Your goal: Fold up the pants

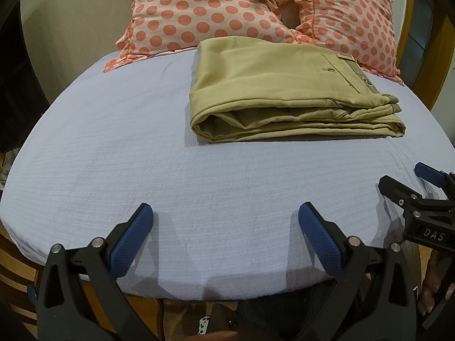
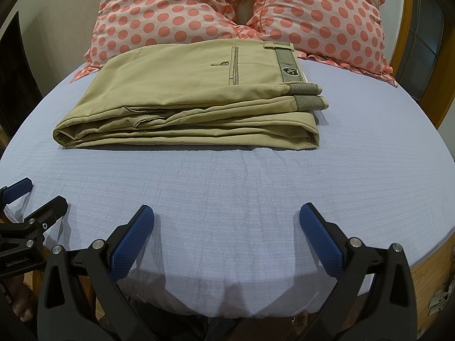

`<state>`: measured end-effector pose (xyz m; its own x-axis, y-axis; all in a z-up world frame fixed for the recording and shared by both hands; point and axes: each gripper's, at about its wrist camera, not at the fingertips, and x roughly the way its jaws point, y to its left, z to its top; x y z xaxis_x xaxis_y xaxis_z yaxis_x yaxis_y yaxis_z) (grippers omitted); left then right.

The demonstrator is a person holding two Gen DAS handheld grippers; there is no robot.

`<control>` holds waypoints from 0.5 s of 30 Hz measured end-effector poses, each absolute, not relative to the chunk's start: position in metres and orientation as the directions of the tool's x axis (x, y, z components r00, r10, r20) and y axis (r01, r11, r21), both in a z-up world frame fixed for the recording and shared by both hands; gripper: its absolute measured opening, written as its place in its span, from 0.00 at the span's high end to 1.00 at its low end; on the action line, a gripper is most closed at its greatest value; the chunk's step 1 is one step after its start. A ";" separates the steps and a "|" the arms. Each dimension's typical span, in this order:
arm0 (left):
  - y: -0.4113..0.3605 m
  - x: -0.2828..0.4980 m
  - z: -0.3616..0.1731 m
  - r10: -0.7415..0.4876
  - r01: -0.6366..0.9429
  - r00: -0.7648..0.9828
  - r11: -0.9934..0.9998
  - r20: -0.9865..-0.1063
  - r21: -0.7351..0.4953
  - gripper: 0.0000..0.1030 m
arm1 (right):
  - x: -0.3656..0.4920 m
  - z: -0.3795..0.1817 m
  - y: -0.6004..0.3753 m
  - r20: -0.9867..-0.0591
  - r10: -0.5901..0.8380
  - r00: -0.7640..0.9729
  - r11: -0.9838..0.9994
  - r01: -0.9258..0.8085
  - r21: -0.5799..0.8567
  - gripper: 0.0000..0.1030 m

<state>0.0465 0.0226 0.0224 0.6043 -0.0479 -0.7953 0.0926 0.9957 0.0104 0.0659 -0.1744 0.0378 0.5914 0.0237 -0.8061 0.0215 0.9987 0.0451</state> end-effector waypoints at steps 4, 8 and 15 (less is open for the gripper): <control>0.022 0.046 0.023 -0.047 0.092 0.606 0.996 -0.794 0.011 0.02 | 0.066 0.038 -0.174 -0.806 0.023 0.591 0.999 0.022 0.045 0.01; 0.022 0.046 0.023 -0.047 0.092 0.607 0.996 -0.793 0.011 0.02 | 0.066 0.038 -0.175 -0.806 0.024 0.591 0.999 0.021 0.045 0.01; 0.022 0.046 0.023 -0.047 0.091 0.607 0.996 -0.793 0.011 0.02 | 0.066 0.038 -0.174 -0.806 0.023 0.592 0.999 0.022 0.045 0.01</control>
<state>0.0461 0.0222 0.0226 0.6074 -0.0467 -0.7930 0.0913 0.9958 0.0113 0.0661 -0.1743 0.0375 0.5915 0.0234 -0.8059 0.0219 0.9987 0.0451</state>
